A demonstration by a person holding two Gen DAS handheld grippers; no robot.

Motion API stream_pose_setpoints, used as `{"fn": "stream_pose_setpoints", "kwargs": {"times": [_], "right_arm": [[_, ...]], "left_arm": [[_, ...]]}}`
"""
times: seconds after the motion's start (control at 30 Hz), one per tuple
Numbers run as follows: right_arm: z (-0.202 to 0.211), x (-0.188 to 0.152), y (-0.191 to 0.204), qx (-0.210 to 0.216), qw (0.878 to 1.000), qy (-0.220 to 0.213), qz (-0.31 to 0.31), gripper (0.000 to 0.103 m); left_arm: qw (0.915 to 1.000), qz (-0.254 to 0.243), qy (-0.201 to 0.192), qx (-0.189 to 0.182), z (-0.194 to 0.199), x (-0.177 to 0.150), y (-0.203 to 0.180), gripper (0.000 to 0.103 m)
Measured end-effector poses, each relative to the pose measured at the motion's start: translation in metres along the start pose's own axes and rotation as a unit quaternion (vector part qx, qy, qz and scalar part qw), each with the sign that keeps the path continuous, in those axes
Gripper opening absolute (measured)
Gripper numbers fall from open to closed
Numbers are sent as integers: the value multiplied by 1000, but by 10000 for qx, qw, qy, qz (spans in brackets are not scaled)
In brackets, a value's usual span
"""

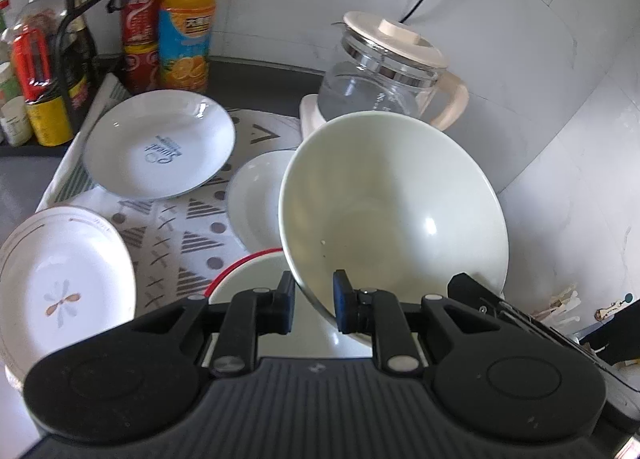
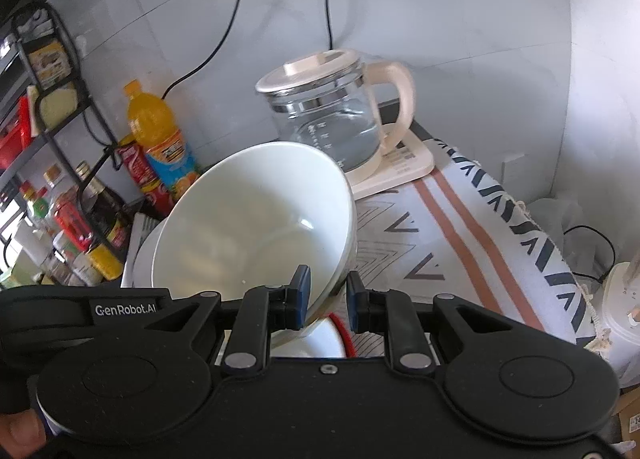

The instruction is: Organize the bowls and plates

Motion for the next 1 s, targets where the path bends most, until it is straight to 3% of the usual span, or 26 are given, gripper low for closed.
{"fn": "stream_pose_setpoints", "kwargs": {"times": [0.4,1.0], "right_arm": [[7,-28,8,137,9992,263,263,19],[-6,-62,1,129,9956,798,474,19]], "left_arm": [[9996,278,14,107,16,-31,18,18],[9978,459,443,178,7,-69,31,18]]}}
Point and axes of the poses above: each gripper's, at about its wrist camera, not at the fingertips, and z roughly against the way its jaws point, y to its left, x to its top, the point moved 5 cm from there along -z, roughly the way its jaws point, and after that the axes turned 9 degrees about -z, right-handed, at the moved point
